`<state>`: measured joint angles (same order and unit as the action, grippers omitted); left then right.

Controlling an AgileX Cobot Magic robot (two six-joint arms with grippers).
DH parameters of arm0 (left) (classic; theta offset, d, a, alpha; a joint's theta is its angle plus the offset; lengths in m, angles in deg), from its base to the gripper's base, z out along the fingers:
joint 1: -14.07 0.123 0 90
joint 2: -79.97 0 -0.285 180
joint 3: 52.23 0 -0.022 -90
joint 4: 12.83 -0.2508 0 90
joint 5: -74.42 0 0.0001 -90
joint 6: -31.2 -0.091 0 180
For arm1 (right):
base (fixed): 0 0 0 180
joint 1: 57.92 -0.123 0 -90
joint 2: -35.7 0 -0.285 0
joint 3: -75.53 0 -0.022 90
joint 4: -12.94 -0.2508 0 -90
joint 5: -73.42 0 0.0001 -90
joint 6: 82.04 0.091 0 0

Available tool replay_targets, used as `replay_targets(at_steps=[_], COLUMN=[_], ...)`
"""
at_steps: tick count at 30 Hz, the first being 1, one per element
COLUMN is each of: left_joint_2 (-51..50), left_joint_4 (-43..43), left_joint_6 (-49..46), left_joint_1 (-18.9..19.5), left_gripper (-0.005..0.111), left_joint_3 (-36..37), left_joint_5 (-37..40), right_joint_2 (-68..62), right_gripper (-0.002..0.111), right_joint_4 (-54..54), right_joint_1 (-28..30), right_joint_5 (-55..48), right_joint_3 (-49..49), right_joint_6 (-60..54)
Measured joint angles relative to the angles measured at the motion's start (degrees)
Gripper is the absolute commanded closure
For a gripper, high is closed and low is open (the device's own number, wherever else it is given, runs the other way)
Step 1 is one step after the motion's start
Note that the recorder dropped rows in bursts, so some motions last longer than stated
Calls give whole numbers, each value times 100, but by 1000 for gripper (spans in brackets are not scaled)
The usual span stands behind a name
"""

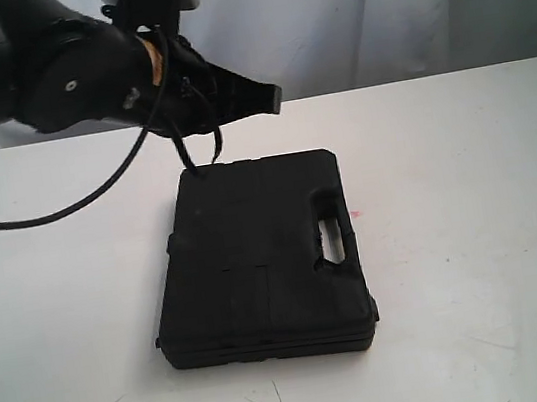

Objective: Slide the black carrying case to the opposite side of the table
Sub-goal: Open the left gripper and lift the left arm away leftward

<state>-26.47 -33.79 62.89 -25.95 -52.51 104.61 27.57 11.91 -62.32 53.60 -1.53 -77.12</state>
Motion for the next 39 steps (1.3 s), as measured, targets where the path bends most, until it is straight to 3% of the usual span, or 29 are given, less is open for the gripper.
replay_targets(at_steps=[6,16,23,30,36,39], left_joint_2=[898,1864,2068,2068,2130,2374], left_joint_4=[-191,-407,-1023,-2060,-2251,-2214], left_joint_6=[309,583,619,619,619,629], left_joint_1=[0,0,0,0,18,188], left_gripper=[107,107,107,107,107,107], left_joint_3=[995,2065,2164,2164,2208,2414], left_joint_5=[-284,-341,726,871,1433,1202], right_joint_2=[0,0,0,0,0,0], right_gripper=[108,108,108,108,108,108], right_joint_4=[0,0,0,0,-11,-11], right_joint_1=[0,0,0,0,0,0], right_joint_5=[0,0,0,0,0,0], right_joint_3=[0,0,0,0,0,0], right_joint_6=[0,0,0,0,0,0])
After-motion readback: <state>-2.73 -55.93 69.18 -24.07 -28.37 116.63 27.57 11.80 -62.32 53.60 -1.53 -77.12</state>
